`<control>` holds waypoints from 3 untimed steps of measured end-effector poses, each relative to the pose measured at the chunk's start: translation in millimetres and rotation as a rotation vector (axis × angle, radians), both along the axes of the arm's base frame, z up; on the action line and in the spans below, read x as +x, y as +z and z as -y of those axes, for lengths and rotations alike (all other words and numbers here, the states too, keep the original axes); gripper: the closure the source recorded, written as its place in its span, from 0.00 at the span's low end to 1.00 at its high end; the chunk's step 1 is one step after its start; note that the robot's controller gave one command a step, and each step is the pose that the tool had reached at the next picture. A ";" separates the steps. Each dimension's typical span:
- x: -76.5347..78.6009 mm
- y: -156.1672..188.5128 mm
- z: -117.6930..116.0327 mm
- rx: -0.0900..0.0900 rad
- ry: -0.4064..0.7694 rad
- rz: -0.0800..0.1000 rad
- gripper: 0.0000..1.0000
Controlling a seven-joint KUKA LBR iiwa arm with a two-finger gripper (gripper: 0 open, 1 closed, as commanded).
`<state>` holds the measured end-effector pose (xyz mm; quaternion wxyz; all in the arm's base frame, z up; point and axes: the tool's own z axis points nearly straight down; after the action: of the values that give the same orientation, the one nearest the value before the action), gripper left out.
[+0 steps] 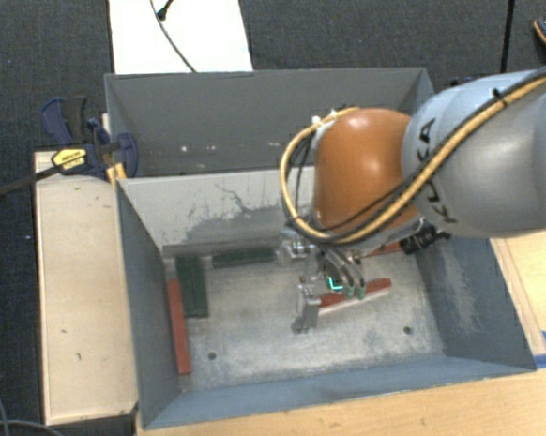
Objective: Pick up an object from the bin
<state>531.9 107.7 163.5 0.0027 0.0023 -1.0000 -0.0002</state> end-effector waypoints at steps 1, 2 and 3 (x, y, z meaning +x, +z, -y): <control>-42.0 -94.3 98.4 0.000 0.237 0.009 0.00; 19.7 -48.1 91.9 0.001 0.036 0.011 0.00; 26.9 -95.1 113.2 0.000 0.062 0.005 0.00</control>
Offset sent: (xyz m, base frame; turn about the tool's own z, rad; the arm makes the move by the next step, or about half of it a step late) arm -0.0426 -0.0958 -0.0935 -0.2432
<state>558.8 -5.5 68.4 0.0000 0.0330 -0.9995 0.0000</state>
